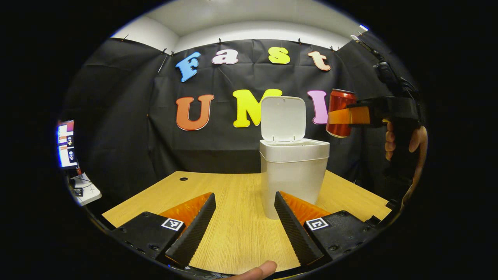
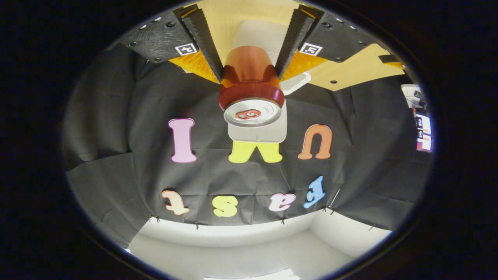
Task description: Press the lid of the desktop garbage bin to open it, pick up the crumpled paper on the desktop and throw it into the bin, then pick up the pop can on the desktop and drop it into the bin, and finally close the garbage bin lid.
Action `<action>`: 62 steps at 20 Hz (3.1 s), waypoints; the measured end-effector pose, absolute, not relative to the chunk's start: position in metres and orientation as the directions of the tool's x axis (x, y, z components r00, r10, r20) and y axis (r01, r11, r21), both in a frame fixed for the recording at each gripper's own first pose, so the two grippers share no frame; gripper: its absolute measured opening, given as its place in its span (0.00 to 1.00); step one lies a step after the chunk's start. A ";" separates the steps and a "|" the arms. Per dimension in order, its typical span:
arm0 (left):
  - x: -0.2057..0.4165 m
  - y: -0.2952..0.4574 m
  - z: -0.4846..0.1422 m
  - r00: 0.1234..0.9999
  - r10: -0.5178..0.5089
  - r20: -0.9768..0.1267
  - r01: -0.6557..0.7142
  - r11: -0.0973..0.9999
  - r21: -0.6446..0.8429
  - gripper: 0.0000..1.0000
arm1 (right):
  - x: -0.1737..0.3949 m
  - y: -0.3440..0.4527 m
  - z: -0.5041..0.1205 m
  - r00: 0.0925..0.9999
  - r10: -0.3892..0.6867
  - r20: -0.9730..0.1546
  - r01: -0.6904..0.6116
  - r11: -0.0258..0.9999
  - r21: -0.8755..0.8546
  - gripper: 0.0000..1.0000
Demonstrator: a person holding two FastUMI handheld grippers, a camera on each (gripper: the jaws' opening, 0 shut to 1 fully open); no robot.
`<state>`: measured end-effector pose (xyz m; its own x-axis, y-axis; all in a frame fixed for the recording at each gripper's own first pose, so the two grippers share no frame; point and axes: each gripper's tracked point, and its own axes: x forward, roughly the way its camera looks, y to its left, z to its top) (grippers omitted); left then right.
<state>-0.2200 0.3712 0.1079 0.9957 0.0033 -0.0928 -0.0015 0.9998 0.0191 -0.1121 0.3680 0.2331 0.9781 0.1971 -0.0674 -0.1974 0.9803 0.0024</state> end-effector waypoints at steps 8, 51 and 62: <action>-0.220 0.370 0.111 0.996 0.001 -0.084 0.002 0.999 0.036 0.98 | -0.036 0.391 0.222 0.975 0.174 -0.134 -0.171 0.985 0.036 0.80; -0.216 0.434 0.113 0.990 0.090 -0.108 -0.089 0.996 0.017 0.98 | 0.039 0.443 0.342 0.968 0.172 -0.181 -0.150 0.980 0.131 0.84; -0.223 0.447 0.120 0.995 0.053 -0.086 -0.055 0.998 -0.023 0.98 | 0.107 0.465 0.365 0.984 0.121 -0.127 -0.110 0.990 0.091 0.93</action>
<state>-0.2228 0.4466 0.1205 0.9949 0.0530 -0.0859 -0.0552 0.9982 -0.0234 0.1068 0.4646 0.3648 0.9845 0.1211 -0.1271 -0.1101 0.9898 0.0907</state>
